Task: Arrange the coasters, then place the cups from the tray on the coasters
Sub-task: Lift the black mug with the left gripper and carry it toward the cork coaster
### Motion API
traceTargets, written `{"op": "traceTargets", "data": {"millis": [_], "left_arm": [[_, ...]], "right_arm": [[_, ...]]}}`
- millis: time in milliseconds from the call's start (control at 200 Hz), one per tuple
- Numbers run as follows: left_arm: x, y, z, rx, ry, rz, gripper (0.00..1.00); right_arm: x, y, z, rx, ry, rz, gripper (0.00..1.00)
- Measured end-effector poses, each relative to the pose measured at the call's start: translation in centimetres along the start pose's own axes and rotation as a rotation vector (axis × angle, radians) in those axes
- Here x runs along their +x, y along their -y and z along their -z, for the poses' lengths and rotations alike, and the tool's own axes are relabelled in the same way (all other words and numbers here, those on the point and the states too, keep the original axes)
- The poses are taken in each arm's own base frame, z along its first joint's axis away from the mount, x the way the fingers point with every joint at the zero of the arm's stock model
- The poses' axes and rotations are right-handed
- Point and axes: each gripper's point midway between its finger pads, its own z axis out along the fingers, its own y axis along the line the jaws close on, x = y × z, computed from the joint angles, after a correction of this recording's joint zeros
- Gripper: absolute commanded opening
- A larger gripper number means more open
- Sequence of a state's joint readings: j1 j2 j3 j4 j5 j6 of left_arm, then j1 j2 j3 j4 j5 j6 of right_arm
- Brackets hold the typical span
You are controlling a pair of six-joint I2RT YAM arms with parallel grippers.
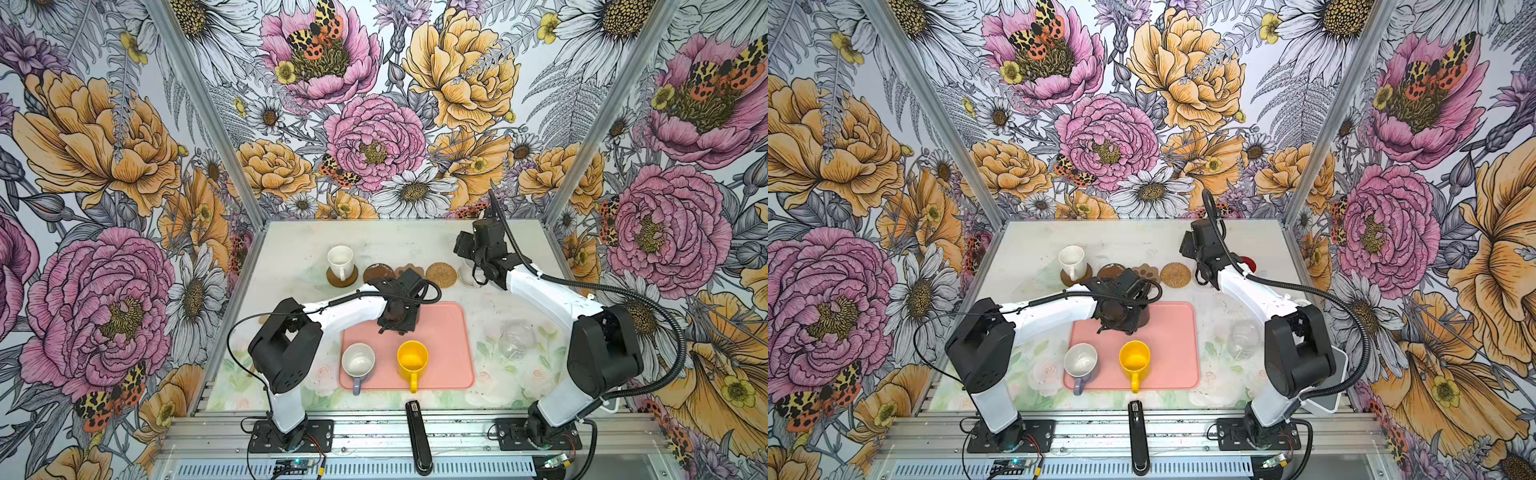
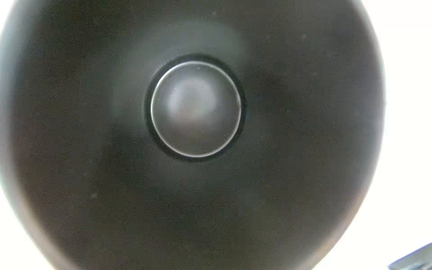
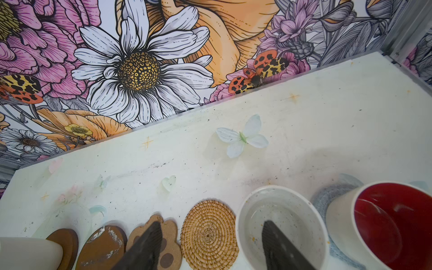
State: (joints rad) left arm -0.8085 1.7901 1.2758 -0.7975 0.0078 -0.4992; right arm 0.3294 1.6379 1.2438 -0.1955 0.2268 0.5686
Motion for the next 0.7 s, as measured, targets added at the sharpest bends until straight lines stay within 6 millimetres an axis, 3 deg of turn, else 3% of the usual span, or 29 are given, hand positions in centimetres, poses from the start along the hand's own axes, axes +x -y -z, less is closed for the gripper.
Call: {"op": "traceTargets", "data": {"millis": [415,701], "left_arm": [[-0.1,-0.8,0.3,-0.065,0.027,-0.014,0.0],[-1.5,-2.0,2.3,-0.108,0.093,0.004,0.0]], "right_arm": [[0.0,0.0,-0.1,-0.006,-0.002,-0.003,0.69],[0.1,0.0,-0.1,-0.01,-0.005,-0.01,0.69]]}}
